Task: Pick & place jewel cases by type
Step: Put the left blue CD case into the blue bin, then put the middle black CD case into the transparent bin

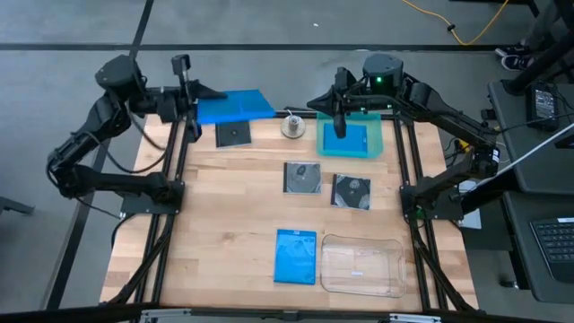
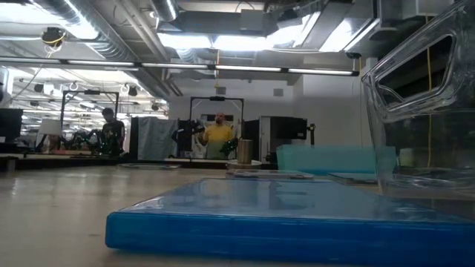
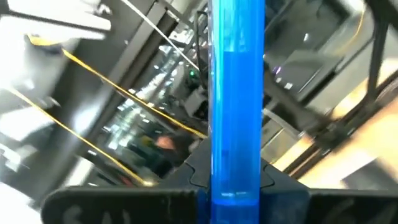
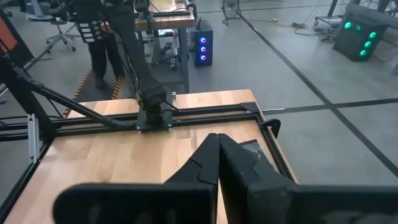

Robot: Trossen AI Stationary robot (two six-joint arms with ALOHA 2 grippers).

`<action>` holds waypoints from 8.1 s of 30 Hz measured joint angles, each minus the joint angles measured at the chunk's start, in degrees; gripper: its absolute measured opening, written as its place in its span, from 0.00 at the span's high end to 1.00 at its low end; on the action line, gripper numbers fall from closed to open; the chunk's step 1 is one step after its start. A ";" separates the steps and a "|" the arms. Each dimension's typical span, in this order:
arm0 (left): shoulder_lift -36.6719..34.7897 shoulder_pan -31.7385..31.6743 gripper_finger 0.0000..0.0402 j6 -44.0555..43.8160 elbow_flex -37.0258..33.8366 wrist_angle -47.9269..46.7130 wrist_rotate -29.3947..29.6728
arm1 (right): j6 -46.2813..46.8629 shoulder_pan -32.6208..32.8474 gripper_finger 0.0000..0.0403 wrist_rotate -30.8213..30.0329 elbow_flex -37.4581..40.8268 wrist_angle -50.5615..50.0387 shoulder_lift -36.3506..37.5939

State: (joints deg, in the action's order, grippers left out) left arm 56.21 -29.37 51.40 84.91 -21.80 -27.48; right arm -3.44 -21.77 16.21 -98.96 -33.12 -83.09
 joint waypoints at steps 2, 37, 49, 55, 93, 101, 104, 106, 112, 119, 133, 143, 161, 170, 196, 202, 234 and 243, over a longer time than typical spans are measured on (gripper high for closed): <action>-0.45 2.11 0.94 6.91 0.32 0.39 2.49 | 0.18 -0.02 0.98 0.00 0.00 0.00 0.00; 4.20 7.92 0.94 -58.17 0.35 -15.74 5.19 | -1.55 -0.23 0.97 -0.08 -0.02 -3.48 0.00; 0.69 4.09 0.94 -104.74 0.39 -17.95 -2.52 | -7.81 -0.29 0.94 -3.11 -0.04 -9.48 0.00; 3.00 4.11 0.94 -76.94 0.35 -35.44 8.13 | -3.14 -5.29 0.81 5.28 -0.04 -8.39 -0.01; 15.82 -0.55 0.94 -56.07 -13.23 -18.46 5.27 | 8.96 -10.03 0.31 35.08 -0.02 0.74 -17.79; 15.82 -0.83 0.94 -57.35 -13.18 -15.62 2.47 | 9.27 -8.75 0.47 34.99 0.00 2.38 -20.79; 15.79 -0.79 0.93 -57.66 -13.18 -16.24 2.23 | 8.95 -8.77 0.66 34.99 0.00 2.97 -20.79; 15.79 -0.81 0.91 -57.66 -13.18 -17.20 2.25 | 9.26 -8.80 0.79 35.01 0.00 3.74 -20.75; 15.71 -0.81 0.92 -57.95 -13.10 -17.59 1.82 | 10.17 -8.82 0.95 34.75 0.00 4.35 -20.41; 15.71 -1.89 0.86 -58.14 -13.10 -17.38 0.95 | 12.03 -9.43 0.96 34.05 0.00 4.20 -20.22; 9.08 -13.24 0.63 -54.00 -5.55 -26.55 -3.02 | 6.55 -15.53 0.96 27.62 -0.09 -15.23 -14.69; 4.58 -16.13 0.59 -53.64 -4.73 -31.55 -0.33 | 3.78 -28.91 0.96 15.82 -0.02 -40.50 -11.72; 4.60 -16.00 0.60 -53.58 -8.41 -34.84 2.82 | 26.39 -42.46 0.96 20.74 36.32 -1.73 0.36; 4.63 -16.00 0.61 -53.67 -8.55 -32.62 4.49 | 33.37 -41.15 0.96 16.00 46.01 8.59 0.63; 4.63 -16.02 0.62 -53.62 -8.55 -30.23 5.79 | 26.83 -40.75 0.59 13.22 40.18 -7.08 0.63; 4.63 -16.01 0.63 -53.12 -8.55 -30.23 5.78 | 14.26 -40.48 0.59 -4.21 23.13 -27.14 0.66; 6.86 -9.61 0.67 -71.83 -37.12 -6.06 0.93 | 16.35 5.44 0.97 -8.22 44.80 1.39 -3.05; 7.47 -7.53 0.67 -71.89 -37.12 -5.16 3.26 | 11.78 5.80 0.98 -9.33 43.54 2.27 -12.94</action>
State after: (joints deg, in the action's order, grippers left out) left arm 63.68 -36.90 -20.49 47.79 -26.96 -24.22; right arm 8.33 -15.97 6.87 -55.42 -30.85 -96.03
